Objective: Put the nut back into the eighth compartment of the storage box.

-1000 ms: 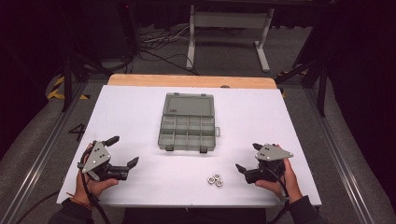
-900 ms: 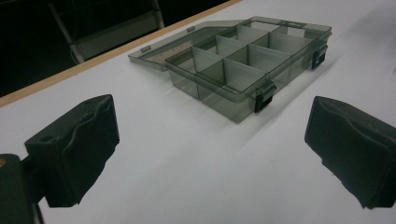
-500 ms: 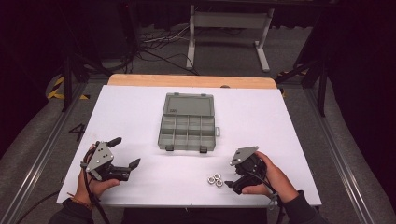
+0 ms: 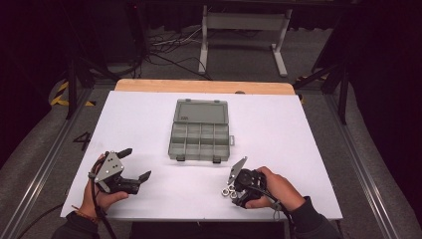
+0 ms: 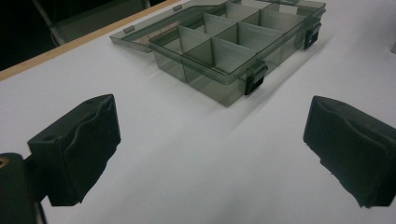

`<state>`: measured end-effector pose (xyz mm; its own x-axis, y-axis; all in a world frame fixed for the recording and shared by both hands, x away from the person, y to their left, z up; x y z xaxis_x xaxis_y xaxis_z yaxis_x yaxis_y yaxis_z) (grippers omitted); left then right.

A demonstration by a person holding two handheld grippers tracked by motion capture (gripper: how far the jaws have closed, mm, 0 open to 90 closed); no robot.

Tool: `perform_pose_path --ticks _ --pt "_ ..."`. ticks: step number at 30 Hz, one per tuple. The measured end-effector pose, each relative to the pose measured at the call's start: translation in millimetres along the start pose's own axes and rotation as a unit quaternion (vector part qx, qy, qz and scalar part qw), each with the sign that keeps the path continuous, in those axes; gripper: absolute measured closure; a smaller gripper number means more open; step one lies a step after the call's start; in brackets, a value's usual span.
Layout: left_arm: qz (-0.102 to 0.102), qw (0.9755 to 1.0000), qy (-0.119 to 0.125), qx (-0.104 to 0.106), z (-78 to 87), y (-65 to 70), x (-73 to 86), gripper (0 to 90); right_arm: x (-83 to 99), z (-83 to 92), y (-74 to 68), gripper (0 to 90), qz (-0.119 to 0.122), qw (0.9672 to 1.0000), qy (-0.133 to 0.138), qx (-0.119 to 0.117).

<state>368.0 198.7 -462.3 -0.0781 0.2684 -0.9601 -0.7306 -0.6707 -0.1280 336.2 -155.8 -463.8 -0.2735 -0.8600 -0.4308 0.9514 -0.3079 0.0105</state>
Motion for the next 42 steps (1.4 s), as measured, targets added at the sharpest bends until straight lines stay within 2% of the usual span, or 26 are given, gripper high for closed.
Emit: perform_pose_path --ticks 3,4,8,9,12,15,22,24,33,42 --pt "0.001 1.0 -0.002 0.001 -0.3 0.1 0.3 4.5 -1.6 -2.5 -3.0 57.9 0.004 0.9999 0.0 -0.011" --pt "0.002 1.0 -0.002 0.001 -0.6 0.0 0.5 4.6 -1.6 -2.5 -2.1 59.4 0.011 0.9999 -0.004 -0.008" --pt "0.001 1.0 -0.006 0.004 -1.8 0.7 1.4 4.7 -4.6 -4.4 -3.8 67.4 0.016 0.9998 -0.007 -0.005" --pt "0.001 1.0 -0.007 0.004 -1.9 0.9 1.5 4.7 -5.0 -7.3 -4.5 67.6 0.027 0.9995 -0.012 -0.009" --pt "0.001 1.0 -0.006 0.004 -1.6 1.2 1.4 4.7 -5.7 -11.2 -7.0 67.8 0.036 0.9991 -0.021 -0.008" --pt "0.001 1.0 -0.007 0.004 -1.5 0.7 1.5 4.7 -5.2 -11.3 -7.3 68.0 0.03 0.9994 -0.016 -0.012" --pt "0.0 1.0 -0.008 0.006 -1.6 0.7 1.9 4.7 -3.9 -9.7 -7.9 70.8 0.042 0.9989 -0.013 -0.014" --pt "0.002 1.0 -0.007 0.006 -1.7 0.5 2.0 4.7 -3.2 -8.0 -8.1 70.8 0.039 0.9991 -0.009 -0.017" --pt "0.004 1.0 -0.006 0.006 -0.9 0.4 1.9 4.6 -3.8 4.6 -0.1 70.8 0.031 0.9994 0.018 0.001" --pt "0.005 1.0 0.002 0.007 -0.4 0.3 1.2 4.4 -4.8 18.7 17.1 70.7 0.02 0.9989 0.039 0.018"
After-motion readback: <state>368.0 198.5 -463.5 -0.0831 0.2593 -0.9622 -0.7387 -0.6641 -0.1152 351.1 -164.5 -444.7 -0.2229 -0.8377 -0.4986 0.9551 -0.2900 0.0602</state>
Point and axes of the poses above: each handheld gripper's, and its own axes: z roughly backward along the jaws, x roughly out of its underside, y roughly to its right, the point moved 5 cm from there along -z, roughly forward along the jaws, and after that the axes turned 10 degrees about y, right-handed, at the moved point
